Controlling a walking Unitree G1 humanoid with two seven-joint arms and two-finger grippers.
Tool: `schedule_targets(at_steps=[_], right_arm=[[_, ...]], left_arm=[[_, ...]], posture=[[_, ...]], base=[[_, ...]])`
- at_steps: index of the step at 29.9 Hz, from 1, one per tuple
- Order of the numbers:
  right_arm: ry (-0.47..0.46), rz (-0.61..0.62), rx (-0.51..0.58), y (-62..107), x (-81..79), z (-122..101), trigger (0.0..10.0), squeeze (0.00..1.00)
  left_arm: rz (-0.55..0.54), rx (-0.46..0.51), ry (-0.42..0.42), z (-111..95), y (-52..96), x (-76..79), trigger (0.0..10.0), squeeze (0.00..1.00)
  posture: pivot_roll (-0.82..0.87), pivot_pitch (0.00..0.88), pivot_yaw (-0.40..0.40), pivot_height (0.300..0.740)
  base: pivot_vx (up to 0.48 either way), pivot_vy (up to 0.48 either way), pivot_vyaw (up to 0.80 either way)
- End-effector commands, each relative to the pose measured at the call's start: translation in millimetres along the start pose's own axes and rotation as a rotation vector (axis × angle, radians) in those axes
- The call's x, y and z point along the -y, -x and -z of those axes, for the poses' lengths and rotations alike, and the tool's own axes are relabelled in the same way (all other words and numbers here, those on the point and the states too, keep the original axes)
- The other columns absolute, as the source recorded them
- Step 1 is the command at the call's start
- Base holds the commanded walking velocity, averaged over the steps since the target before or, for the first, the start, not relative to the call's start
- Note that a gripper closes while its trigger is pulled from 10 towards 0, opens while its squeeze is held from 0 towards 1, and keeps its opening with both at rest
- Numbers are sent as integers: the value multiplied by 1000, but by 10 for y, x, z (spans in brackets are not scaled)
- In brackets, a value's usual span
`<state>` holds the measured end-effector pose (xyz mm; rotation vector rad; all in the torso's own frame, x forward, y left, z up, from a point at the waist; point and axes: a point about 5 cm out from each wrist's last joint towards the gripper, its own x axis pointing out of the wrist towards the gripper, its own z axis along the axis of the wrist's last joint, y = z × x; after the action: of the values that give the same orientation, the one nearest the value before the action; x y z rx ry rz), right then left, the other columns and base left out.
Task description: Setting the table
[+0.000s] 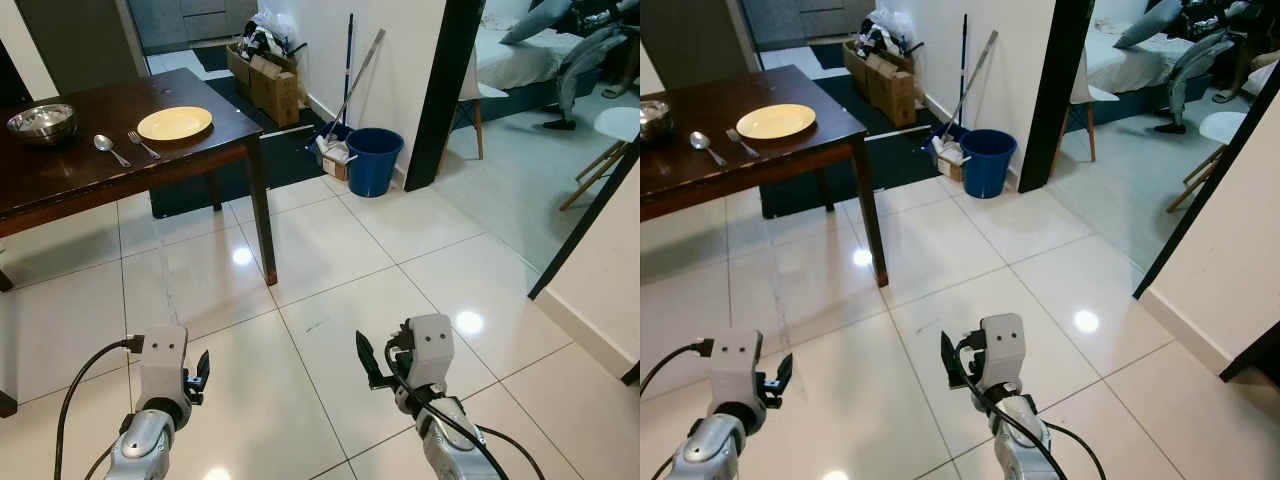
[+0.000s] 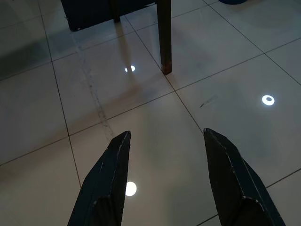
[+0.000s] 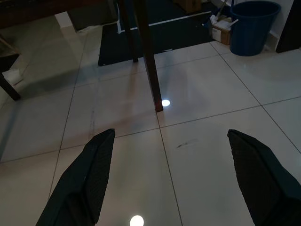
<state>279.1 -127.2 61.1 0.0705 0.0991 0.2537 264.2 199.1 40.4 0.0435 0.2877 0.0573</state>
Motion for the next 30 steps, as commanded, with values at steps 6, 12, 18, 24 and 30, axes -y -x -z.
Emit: schedule_targets(at_steps=[6, 12, 18, 24, 30], right_arm=[[5, -11, -21, 3, -24, 42, 10000, 0], [4, -12, -20, 2, -28, 40, 10000, 0], [3, -13, -21, 3, -33, 41, 10000, 0], [2, -10, -22, 7, -31, 46, 10000, 0], [1, -11, -22, 10, -36, 47, 10000, 0]], left_arm=[[1, -23, -11, 50, 3, -11, 10000, 0], [1, -23, -12, 48, 4, -13, 10000, 0], [-1, -22, -11, 48, 5, -18, 10000, 0], [-1, -24, -12, 47, 4, -20, 10000, 0], [-1, -25, -13, 47, 5, -22, 10000, 0]], posture=[[5, 0, 76, 740], [7, 0, 78, 740], [7, 0, 79, 740], [7, 0, 79, 740], [8, 0, 81, 740]], base=[[0, 0, 0], [0, 0, 0], [0, 0, 0], [0, 0, 0], [0, 0, 0]])
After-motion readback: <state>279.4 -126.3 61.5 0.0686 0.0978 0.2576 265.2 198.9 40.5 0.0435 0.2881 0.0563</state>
